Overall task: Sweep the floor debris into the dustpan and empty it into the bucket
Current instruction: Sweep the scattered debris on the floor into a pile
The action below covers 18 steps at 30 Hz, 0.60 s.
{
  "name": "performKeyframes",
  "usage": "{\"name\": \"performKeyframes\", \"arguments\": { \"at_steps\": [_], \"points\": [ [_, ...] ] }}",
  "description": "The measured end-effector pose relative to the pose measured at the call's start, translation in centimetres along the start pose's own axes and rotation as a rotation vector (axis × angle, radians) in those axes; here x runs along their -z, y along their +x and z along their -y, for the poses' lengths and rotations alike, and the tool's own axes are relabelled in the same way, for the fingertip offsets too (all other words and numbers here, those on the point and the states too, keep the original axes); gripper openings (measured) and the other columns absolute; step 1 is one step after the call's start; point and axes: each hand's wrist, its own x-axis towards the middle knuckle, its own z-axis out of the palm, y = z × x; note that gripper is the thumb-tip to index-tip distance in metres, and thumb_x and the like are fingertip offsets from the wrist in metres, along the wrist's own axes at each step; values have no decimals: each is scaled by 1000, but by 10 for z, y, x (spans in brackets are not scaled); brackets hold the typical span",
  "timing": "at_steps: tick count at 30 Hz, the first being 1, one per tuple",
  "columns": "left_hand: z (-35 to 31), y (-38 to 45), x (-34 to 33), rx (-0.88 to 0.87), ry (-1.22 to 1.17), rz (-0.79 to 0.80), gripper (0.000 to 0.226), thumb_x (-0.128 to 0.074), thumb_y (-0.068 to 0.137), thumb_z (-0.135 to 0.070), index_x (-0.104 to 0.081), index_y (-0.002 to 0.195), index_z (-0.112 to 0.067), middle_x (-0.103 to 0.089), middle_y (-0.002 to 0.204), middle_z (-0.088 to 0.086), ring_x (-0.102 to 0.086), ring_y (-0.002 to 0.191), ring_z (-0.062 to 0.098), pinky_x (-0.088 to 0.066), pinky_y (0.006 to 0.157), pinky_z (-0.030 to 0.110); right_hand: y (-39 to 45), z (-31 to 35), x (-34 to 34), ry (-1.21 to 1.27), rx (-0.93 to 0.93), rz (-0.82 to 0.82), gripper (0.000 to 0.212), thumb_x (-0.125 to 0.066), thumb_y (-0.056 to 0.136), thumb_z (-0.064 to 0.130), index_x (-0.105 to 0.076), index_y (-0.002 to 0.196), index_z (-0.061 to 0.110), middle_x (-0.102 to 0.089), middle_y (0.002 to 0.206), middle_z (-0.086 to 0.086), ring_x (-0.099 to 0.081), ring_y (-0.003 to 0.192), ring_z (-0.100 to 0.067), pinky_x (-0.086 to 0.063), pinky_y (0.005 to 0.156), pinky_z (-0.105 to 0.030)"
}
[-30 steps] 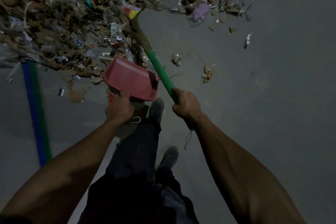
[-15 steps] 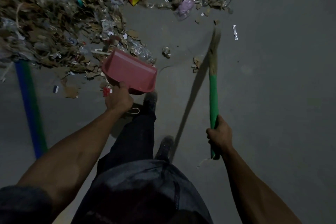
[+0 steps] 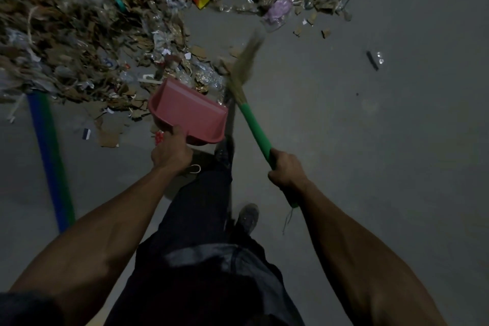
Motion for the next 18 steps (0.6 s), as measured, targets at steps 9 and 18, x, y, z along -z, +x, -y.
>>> {"name": "performKeyframes", "arguments": {
  "at_steps": [9, 18],
  "points": [
    [-32, 36, 57, -10, -2, 13, 43, -49, 93, -22, -33, 131, -13, -46, 126, 20, -52, 108, 41, -42, 80, 44, 9, 14, 75, 65, 87, -213, 71, -61, 74, 4, -44, 142, 13, -64, 109, -20, -61, 96, -37, -52, 76, -38],
    [-137, 65, 122, -153, -73, -47, 35, -47, 91, -20, -38, 123, -10, -50, 121, 23, -54, 107, 43, -43, 83, 45, 18, -24, 154, 526, -195, -541, 66, -62, 76, 2, -48, 139, 16, -63, 100, -8, -64, 73, -31, -59, 65, -44]
  ]
}}
